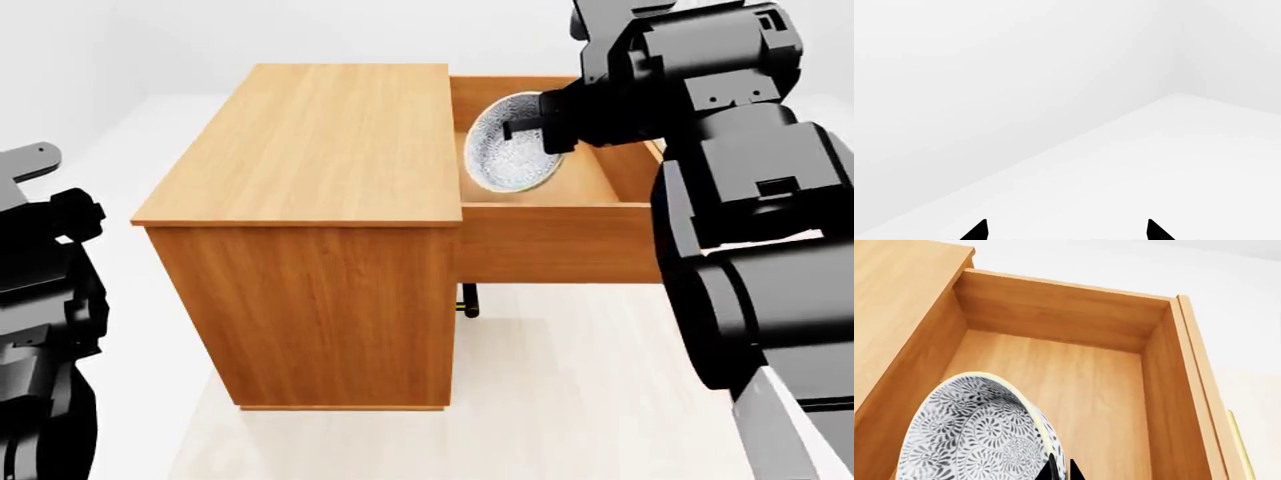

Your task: Open the top drawer of the cabinet and put the bowl in it.

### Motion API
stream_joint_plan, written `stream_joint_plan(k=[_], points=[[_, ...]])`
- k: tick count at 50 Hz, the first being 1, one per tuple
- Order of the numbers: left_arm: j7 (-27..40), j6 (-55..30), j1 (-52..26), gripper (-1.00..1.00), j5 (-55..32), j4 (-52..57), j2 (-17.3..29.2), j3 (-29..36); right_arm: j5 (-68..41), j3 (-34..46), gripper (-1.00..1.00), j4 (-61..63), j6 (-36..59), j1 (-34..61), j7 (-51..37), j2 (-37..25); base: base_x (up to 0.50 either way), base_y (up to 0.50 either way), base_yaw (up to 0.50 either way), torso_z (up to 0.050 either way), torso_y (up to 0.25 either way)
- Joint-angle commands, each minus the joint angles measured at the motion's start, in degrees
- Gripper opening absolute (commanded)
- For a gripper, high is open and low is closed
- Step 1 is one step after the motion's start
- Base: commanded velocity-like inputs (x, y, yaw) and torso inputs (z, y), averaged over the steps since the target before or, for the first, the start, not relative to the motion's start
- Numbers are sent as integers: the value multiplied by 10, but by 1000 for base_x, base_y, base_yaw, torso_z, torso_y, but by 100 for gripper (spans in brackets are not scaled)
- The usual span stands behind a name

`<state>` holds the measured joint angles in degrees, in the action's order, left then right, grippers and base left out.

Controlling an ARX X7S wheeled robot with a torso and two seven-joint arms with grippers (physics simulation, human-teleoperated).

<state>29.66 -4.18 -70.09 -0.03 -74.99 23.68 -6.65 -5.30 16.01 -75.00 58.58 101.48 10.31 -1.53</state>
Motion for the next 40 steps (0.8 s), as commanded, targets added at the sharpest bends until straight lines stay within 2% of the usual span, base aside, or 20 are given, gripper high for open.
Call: stream_joint_plan(k=[1, 35, 36, 40], points=[[0, 1, 1, 100, 0, 0, 1, -2, 40, -57, -100, 0, 2, -6, -10, -1, 0, 0, 0, 0, 0], [0, 5, 3, 100, 0, 0, 0, -3, 48, -48, -100, 0, -19, -38, -9, 2, 0, 0, 0, 0, 0], [0, 5, 3, 100, 0, 0, 0, -3, 48, -47, 100, 0, -19, -37, -8, 2, 0, 0, 0, 0, 0], [-1, 6, 3, 100, 0, 0, 0, -3, 49, -48, 100, 0, -20, -35, -7, 2, 0, 0, 0, 0, 0]])
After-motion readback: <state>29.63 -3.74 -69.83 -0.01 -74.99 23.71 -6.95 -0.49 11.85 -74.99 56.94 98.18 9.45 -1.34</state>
